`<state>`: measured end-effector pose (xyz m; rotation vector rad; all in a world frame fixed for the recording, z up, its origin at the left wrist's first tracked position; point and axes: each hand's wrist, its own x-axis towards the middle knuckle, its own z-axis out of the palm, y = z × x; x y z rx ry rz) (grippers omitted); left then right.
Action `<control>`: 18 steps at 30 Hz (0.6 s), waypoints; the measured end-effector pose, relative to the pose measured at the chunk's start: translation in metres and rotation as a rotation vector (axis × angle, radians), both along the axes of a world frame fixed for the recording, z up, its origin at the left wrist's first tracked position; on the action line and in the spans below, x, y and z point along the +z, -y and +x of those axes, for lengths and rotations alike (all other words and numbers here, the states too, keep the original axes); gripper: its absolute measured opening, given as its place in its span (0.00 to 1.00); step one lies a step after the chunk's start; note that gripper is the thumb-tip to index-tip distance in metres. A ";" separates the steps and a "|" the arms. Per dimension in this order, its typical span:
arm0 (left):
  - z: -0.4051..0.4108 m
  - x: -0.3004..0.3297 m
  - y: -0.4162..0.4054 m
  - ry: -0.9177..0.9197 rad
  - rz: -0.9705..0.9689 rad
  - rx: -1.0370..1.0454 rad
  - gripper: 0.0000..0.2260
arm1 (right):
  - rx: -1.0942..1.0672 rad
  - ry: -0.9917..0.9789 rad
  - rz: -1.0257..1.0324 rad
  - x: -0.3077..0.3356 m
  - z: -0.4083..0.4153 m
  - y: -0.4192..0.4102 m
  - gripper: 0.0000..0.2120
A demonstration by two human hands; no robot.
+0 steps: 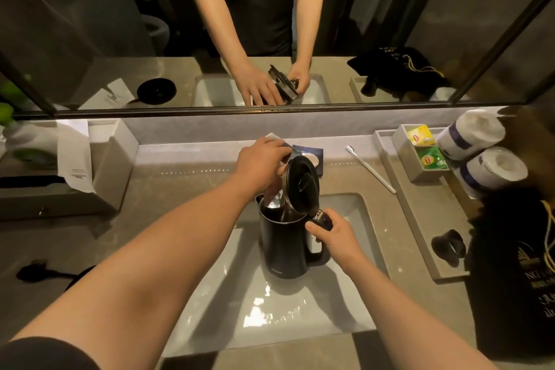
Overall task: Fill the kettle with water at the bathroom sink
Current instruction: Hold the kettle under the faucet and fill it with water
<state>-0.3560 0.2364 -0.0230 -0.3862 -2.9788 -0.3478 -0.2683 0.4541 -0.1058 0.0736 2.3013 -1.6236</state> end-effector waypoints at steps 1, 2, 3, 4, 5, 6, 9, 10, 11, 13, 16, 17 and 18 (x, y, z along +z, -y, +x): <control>0.001 0.000 0.000 -0.008 0.013 -0.002 0.20 | 0.002 -0.004 0.001 0.001 0.000 0.001 0.05; 0.002 0.000 0.000 -0.016 0.021 -0.003 0.17 | 0.004 -0.008 0.001 0.002 -0.001 0.002 0.06; 0.002 0.000 0.000 -0.026 0.035 0.008 0.14 | 0.003 -0.012 0.000 0.002 0.000 0.002 0.06; 0.002 0.001 0.002 -0.035 0.068 0.037 0.10 | 0.002 -0.017 -0.001 0.002 0.000 0.002 0.06; 0.002 0.002 0.003 -0.040 0.119 0.076 0.07 | 0.002 -0.022 -0.003 0.002 0.000 0.002 0.06; 0.001 0.004 0.004 -0.043 0.165 0.103 0.05 | 0.002 -0.025 -0.005 0.001 0.001 0.002 0.06; 0.000 0.009 0.007 -0.037 0.199 0.083 0.05 | 0.001 -0.031 -0.009 0.001 0.002 0.003 0.06; 0.000 0.010 0.008 -0.019 0.209 0.073 0.06 | 0.000 -0.031 -0.010 0.001 0.003 0.003 0.06; -0.001 0.012 0.010 0.009 0.226 0.063 0.06 | -0.003 -0.030 -0.012 0.001 0.003 0.004 0.05; -0.002 0.013 0.014 0.075 0.243 0.035 0.07 | -0.012 -0.024 -0.019 0.000 0.004 0.004 0.05; -0.001 0.012 0.020 0.134 0.213 0.000 0.12 | -0.013 -0.010 -0.025 0.000 0.006 0.004 0.05; 0.000 0.011 0.020 0.137 0.208 -0.005 0.13 | -0.013 -0.005 -0.028 0.000 0.006 0.004 0.06; 0.002 0.010 0.020 0.130 0.207 -0.013 0.15 | -0.015 -0.002 -0.031 0.001 0.006 0.004 0.06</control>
